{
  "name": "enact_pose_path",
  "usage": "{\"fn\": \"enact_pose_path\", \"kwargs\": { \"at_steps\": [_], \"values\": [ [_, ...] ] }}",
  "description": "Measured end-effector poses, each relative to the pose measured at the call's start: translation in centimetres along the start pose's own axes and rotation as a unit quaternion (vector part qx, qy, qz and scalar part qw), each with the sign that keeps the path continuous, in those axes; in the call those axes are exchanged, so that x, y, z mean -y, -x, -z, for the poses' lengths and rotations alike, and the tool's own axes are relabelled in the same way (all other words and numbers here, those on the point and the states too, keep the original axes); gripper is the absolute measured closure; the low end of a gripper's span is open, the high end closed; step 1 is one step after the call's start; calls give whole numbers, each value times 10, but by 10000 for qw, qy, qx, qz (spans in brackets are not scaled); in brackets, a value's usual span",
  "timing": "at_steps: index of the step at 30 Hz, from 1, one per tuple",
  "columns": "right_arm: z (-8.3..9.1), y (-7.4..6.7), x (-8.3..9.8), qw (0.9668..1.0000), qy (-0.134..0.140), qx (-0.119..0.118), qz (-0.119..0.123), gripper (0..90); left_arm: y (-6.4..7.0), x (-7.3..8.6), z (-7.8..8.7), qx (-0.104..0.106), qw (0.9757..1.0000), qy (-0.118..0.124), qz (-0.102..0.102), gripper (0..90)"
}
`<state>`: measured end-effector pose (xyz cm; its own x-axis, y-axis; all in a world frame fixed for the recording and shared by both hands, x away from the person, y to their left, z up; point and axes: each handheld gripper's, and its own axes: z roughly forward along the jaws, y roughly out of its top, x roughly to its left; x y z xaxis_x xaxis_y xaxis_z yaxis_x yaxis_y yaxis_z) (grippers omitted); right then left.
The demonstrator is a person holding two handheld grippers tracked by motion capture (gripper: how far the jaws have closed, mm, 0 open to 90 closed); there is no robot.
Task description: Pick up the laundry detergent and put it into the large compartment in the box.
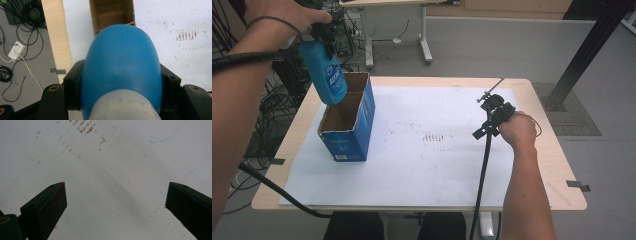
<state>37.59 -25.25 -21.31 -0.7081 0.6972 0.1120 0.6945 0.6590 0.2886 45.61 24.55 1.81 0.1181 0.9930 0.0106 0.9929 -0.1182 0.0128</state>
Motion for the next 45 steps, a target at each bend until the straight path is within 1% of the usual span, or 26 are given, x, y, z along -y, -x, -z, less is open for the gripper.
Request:
{"fn": "enact_pose_path", "kwargs": {
  "at_steps": [6, 11, 15, 19, 24, 27, 31, 33, 34, 36, 42, 45],
  "values": [
    [2, -1, 1, 10000, 26, 16, 7, 36, -1, -1, -10, 61, 10000, -28, 12, 375],
    [1, -1, 4, 10000, 29, 12, -9, 35, -3, -2, -25, 106, 9999, -58, 44, 375],
    [-1, 1, 8, 10000, 19, -3, -52, 35, -5, -3, -34, 134, 9999, -88, 29, 374],
    [-2, 2, 11, 10000, 4, -8, -90, 36, -8, -4, -44, 158, 9998, -127, 90, 375],
    [-1, 1, 10, 10000, -3, 6, -82, 36, -5, -5, -55, 88, 9997, -193, 104, 375],
    [1, 0, 8, 10000, 14, 29, -55, 35, -3, -4, -61, 41, 9997, -191, 126, 375],
    [2, -1, 7, 10000, 7, 37, -46, 36, -2, -4, -70, 57, 9996, -239, 118, 375],
    [2, -1, 6, 10000, 2, 42, -37, 36, -2, -2, -74, 77, 9996, -219, 136, 375],
    [2, -2, 6, 10000, -9, 50, -36, 36, -2, -3, -77, 95, 9996, -253, 124, 375],
    [2, -2, 5, 10000, -3, 38, -34, 36, -2, -1, -81, 95, 9996, -215, 121, 375],
    [2, -3, 3, 10000, -48, 55, -28, 36, 3, -3, -97, 58, 9993, -341, 102, 375],
    [2, -3, 0, 9999, -108, 56, 7, 36, 3, -4, -105, 63, 9991, -408, 101, 375]
  ]
}}
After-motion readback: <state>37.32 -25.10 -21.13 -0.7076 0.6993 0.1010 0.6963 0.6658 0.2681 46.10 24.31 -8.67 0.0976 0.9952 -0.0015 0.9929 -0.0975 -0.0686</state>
